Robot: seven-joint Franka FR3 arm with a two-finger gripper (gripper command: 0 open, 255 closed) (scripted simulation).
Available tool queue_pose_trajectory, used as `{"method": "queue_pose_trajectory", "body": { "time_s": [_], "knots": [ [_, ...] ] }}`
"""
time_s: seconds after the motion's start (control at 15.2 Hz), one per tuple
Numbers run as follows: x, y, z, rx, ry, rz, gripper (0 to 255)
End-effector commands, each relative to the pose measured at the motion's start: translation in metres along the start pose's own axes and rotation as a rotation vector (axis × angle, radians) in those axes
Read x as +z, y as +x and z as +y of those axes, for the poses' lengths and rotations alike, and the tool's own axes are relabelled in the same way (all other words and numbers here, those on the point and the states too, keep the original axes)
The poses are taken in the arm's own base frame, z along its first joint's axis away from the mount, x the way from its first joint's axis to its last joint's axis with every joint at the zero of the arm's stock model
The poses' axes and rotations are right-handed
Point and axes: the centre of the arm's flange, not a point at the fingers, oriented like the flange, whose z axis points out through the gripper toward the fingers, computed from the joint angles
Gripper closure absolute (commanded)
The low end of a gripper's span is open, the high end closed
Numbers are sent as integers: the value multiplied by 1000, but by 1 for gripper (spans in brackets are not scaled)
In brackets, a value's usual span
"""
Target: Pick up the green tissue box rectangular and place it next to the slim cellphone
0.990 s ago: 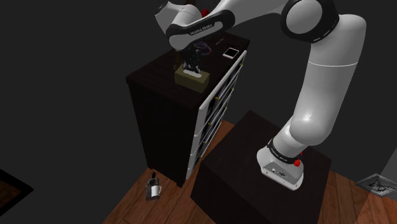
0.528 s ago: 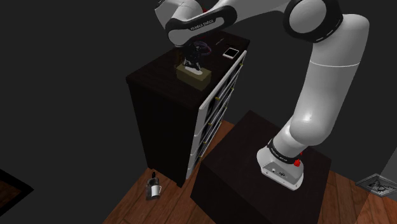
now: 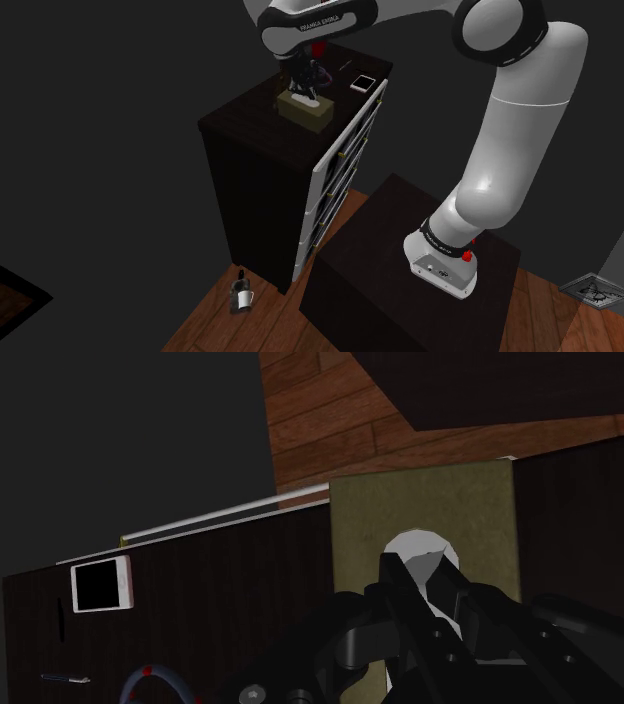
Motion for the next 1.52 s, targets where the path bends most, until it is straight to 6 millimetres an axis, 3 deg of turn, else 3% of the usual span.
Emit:
{"method": "queue_pose_trajectory", "body": {
  "time_s": [0.0,1.45],
  "knots": [
    [-10,-3,6,0,0,0,255],
    [-107,-35,61,0,0,0,255]
  ]
}}
